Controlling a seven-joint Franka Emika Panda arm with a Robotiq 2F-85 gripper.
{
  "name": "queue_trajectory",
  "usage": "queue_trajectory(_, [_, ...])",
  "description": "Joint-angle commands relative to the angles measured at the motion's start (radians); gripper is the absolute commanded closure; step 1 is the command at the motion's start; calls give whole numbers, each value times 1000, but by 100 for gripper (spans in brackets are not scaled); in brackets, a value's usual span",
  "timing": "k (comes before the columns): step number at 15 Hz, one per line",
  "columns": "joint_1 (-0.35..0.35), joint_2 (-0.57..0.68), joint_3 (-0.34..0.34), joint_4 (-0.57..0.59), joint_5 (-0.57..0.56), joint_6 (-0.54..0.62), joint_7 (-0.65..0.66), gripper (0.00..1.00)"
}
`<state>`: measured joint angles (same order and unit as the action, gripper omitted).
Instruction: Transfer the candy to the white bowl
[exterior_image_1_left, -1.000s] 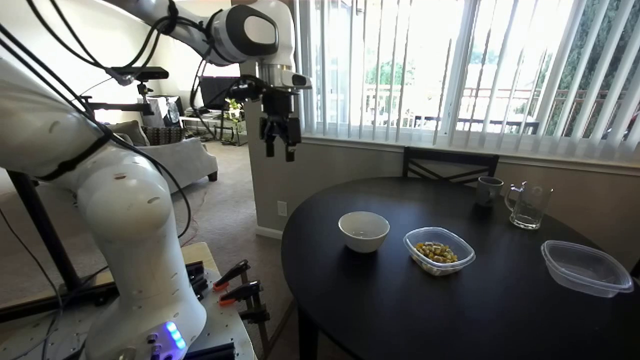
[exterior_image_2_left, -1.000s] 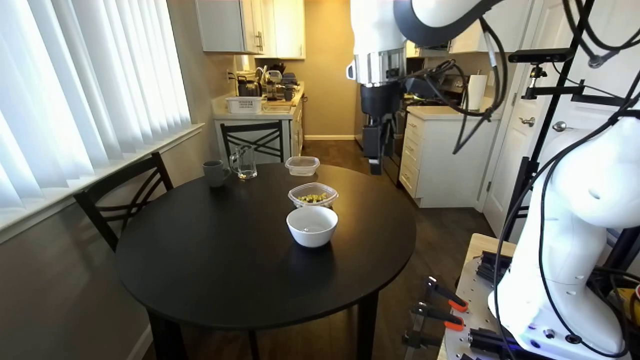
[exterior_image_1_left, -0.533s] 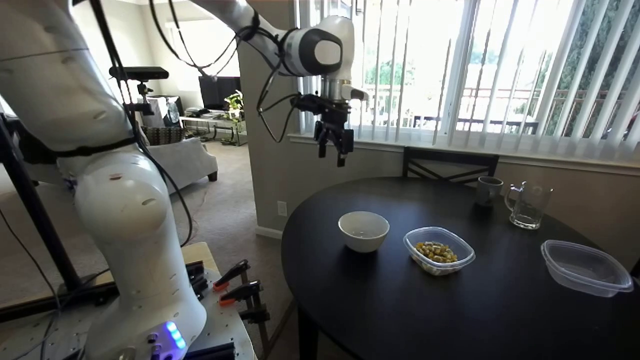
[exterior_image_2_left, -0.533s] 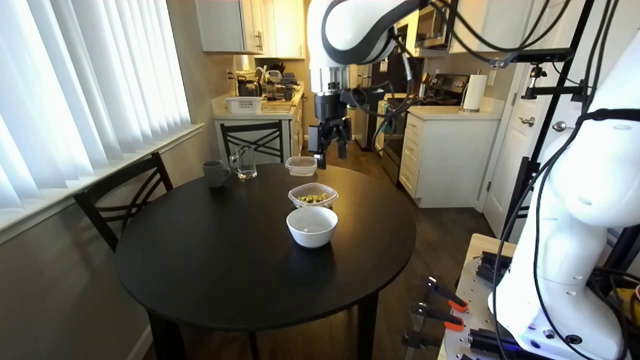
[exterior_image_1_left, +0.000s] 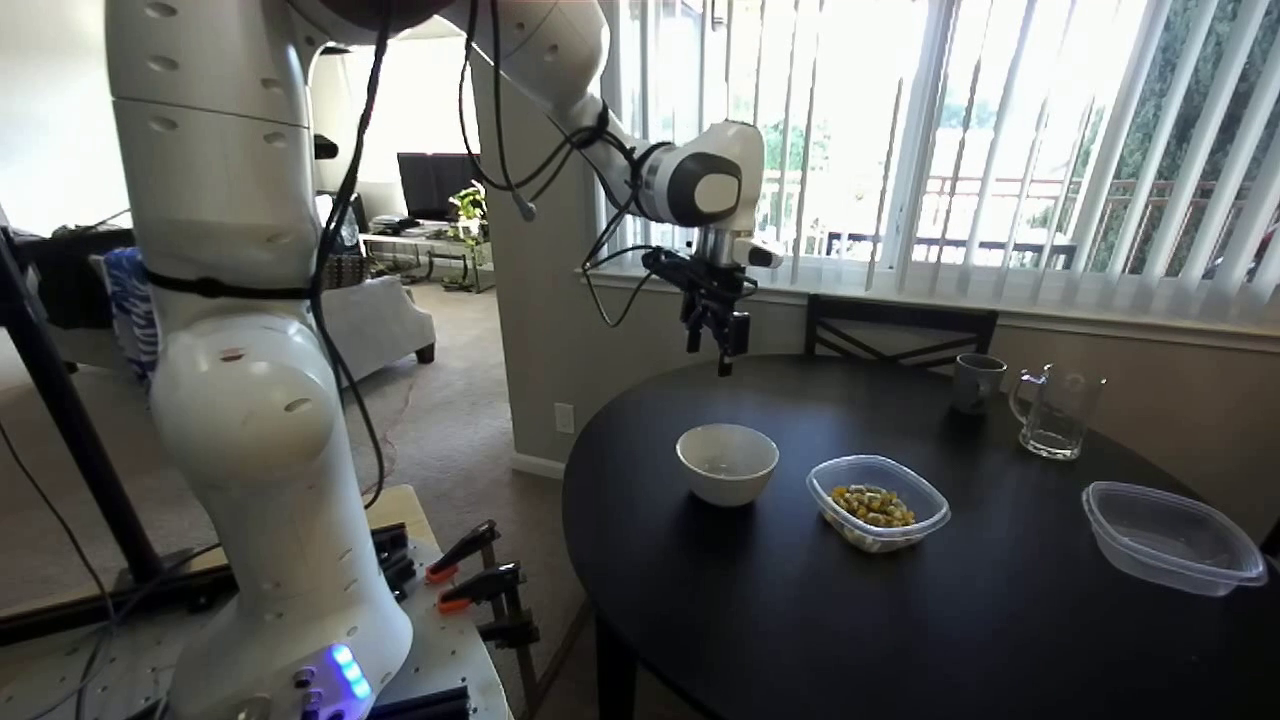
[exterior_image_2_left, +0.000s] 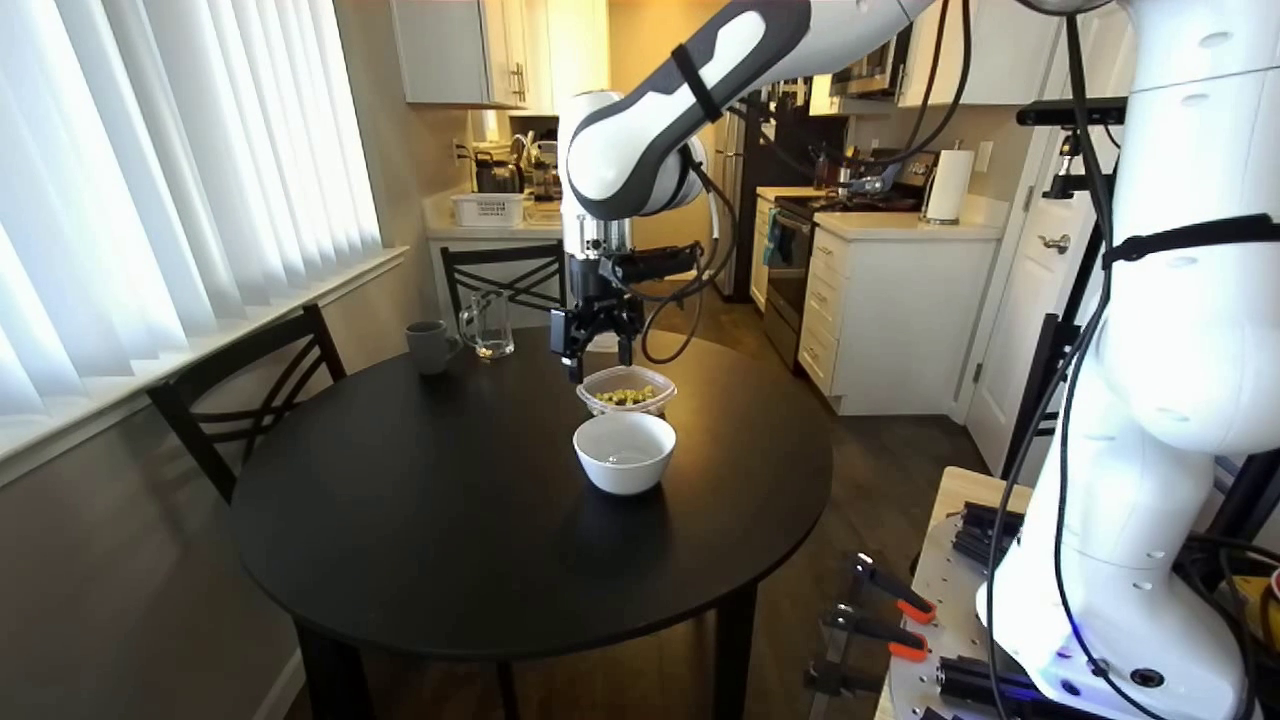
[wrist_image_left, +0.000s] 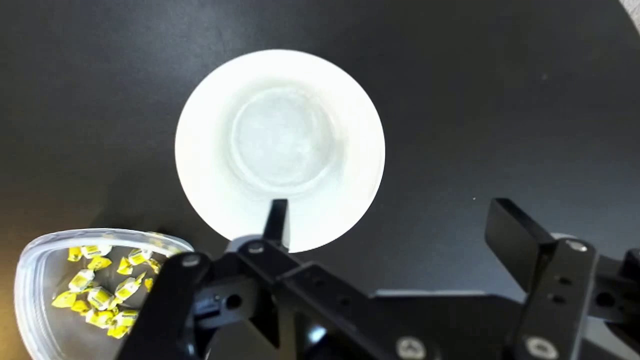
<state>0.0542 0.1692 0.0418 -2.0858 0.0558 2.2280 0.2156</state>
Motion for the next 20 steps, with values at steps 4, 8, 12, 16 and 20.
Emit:
queue_trajectory(4, [-14, 12, -36, -2, 4, -16, 8, 0])
queue_trajectory(8, [-13, 10, -35, -2, 4, -21, 10, 0])
queue_trajectory(12, [-19, 87, -60, 94, -49, 15, 52, 0])
queue_trajectory(16, [-31, 246, -103, 276, -72, 102, 54, 0])
queue_trajectory(20, [-28, 451, -147, 509, -96, 56, 63, 0])
